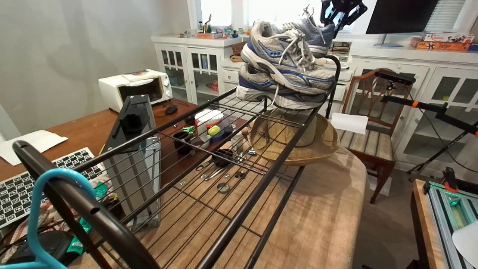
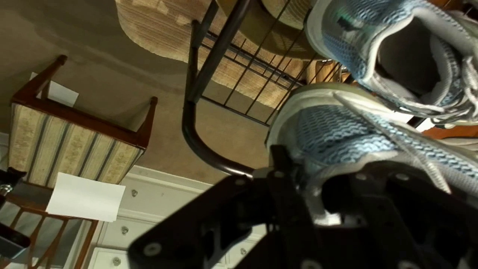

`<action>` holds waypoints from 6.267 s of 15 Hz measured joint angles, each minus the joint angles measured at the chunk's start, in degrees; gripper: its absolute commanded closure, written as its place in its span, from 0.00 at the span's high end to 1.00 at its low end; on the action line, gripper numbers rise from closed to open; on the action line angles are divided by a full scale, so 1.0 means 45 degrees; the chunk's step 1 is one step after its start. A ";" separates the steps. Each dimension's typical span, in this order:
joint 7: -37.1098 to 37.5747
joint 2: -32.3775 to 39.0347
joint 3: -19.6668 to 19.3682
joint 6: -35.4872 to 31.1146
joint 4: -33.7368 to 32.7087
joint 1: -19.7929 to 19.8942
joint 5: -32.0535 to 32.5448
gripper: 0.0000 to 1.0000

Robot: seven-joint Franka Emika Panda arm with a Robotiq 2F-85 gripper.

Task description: Stack up the trainers

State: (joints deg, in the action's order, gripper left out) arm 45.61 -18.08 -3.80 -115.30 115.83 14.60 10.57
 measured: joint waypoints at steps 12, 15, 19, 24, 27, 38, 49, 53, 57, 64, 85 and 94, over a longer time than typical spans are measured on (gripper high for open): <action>-0.0112 0.0974 0.0452 0.3487 -0.2632 -0.0642 0.0035 0.04; 0.0189 0.1366 0.0517 0.4005 -0.3116 -0.0824 0.0035 0.04; 0.1084 0.1768 0.0655 0.4219 -0.3435 -0.1088 0.0287 0.04; 0.2071 0.2164 0.0719 0.4325 -0.3628 -0.1339 0.0421 0.04; 0.2317 0.2411 0.0719 0.4634 -0.3851 -0.1440 0.0417 0.04; 0.2380 0.3123 0.0643 0.5417 -0.4718 -0.1557 0.0310 0.04; 0.2380 0.3616 0.0473 0.5535 -0.5152 -0.1606 0.0307 0.62; 0.2380 0.3790 0.0421 0.5536 -0.5338 -0.1612 0.0307 0.98; 0.2380 0.3923 0.0385 0.5536 -0.5515 -0.1632 0.0307 1.00; 0.2380 0.3939 0.0328 0.5536 -0.5753 -0.1655 0.0307 1.00; -0.2084 0.1049 -0.0601 0.3213 -0.3437 -0.1578 -0.1650 1.00; -0.7576 -0.1043 -0.0920 0.3171 -0.1036 -0.1381 -0.1811 1.00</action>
State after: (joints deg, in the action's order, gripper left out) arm 11.52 -22.78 -7.94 -101.04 111.17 8.39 2.42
